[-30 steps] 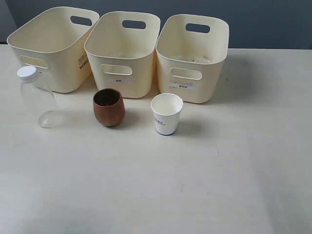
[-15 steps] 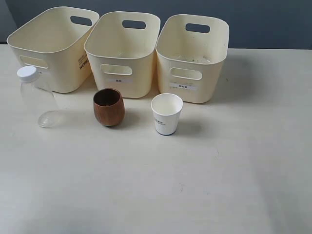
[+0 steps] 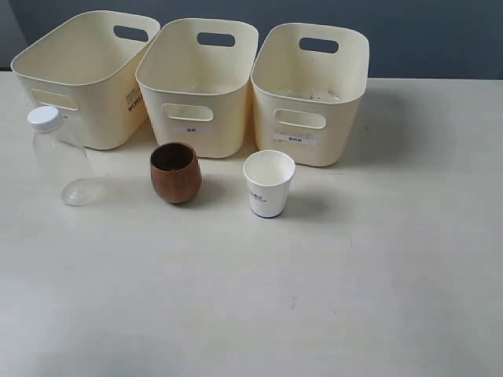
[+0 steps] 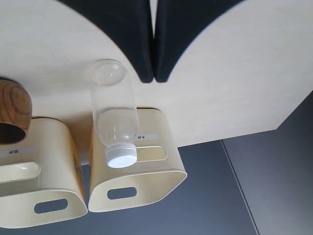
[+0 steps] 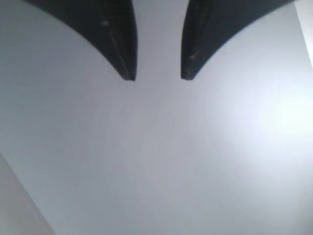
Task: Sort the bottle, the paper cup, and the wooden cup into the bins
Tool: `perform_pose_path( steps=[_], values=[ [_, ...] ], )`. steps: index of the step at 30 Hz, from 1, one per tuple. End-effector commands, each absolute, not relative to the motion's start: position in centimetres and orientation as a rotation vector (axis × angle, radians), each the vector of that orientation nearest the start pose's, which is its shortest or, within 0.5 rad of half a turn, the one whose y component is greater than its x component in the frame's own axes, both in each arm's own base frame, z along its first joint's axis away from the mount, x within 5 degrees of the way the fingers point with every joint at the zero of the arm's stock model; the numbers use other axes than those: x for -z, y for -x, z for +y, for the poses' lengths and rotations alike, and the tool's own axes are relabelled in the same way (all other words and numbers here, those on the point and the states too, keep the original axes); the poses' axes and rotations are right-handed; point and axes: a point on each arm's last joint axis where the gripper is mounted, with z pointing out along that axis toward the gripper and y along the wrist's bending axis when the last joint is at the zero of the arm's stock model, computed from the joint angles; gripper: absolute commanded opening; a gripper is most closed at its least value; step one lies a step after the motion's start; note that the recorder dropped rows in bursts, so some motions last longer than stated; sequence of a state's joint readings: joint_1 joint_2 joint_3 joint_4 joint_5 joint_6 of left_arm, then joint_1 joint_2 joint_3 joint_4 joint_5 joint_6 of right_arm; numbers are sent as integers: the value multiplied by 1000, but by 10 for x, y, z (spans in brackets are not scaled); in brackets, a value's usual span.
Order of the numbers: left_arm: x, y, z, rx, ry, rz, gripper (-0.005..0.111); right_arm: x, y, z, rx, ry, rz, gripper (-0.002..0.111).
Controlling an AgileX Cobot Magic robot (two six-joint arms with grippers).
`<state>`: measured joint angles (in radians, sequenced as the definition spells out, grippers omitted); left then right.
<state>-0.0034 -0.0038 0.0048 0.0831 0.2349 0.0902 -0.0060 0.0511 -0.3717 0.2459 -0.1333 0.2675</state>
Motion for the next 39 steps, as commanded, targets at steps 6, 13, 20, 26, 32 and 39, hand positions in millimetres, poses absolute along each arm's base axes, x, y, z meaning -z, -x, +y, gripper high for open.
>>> perform_pose_path(
  steps=[6,13,20,26,32,39],
  values=[
    [-192,-56,1,-137,-133,1711,0,-462,-30,1,-114,-71,1174,31],
    [-192,-56,1,-137,-133,1711,0,-493,-81,53,-305,629,1416,31],
    [-192,-56,1,-137,-133,1711,0,-467,-148,78,-433,940,1657,31],
    [-192,-56,1,-137,-133,1711,0,-415,-202,112,-477,1195,1865,31],
    [-192,-56,1,-137,-133,1711,0,-364,-230,164,-330,1510,1901,31],
    [-192,-56,1,-137,-133,1711,0,-312,-252,206,-291,1663,1946,50]
  ],
)
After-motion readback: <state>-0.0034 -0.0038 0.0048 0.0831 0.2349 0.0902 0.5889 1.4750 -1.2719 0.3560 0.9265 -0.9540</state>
